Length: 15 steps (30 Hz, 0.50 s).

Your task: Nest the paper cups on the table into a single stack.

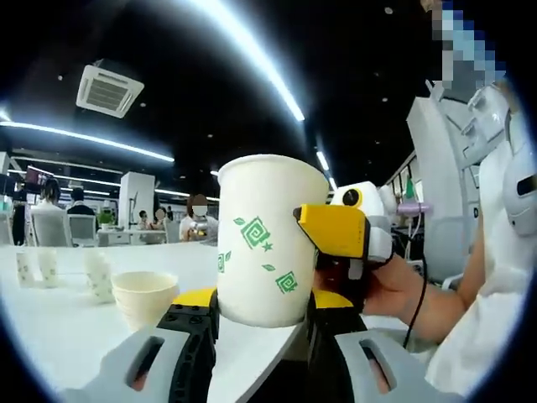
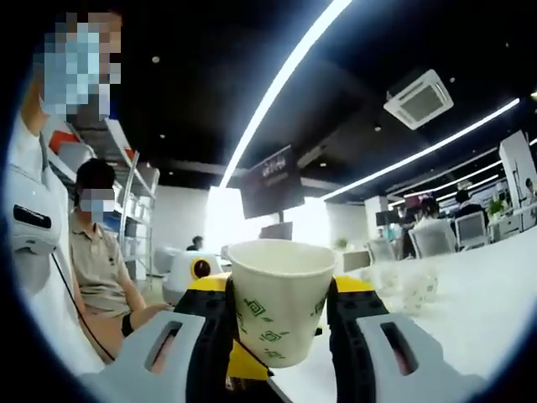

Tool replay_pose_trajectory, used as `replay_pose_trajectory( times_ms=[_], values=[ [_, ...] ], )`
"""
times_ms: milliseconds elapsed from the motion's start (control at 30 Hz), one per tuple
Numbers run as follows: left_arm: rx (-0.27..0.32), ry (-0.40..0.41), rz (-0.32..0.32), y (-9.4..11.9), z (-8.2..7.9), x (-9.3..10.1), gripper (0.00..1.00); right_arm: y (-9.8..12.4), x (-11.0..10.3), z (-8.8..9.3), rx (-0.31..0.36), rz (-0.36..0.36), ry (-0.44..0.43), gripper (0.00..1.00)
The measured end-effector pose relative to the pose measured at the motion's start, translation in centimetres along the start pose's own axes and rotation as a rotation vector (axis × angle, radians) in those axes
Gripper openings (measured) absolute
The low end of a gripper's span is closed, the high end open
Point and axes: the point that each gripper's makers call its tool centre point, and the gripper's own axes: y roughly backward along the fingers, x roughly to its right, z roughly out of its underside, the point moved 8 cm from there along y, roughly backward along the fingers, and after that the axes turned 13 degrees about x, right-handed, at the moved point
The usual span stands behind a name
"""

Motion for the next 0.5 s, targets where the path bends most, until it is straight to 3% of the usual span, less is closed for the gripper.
replay_pose_trajectory(
  times_ms=[233, 500],
  values=[
    [0.020, 0.010, -0.040, 0.4, -0.5, -0.8, 0.48, 0.2, 1.4, -1.4, 0.011, 0.022, 0.035, 0.45],
    [0.037, -0.017, -0.112, 1.5, -1.2, -2.3, 0.48, -2.0, 4.1, -2.9, -0.005, 0.002, 0.082, 0.45]
  ],
)
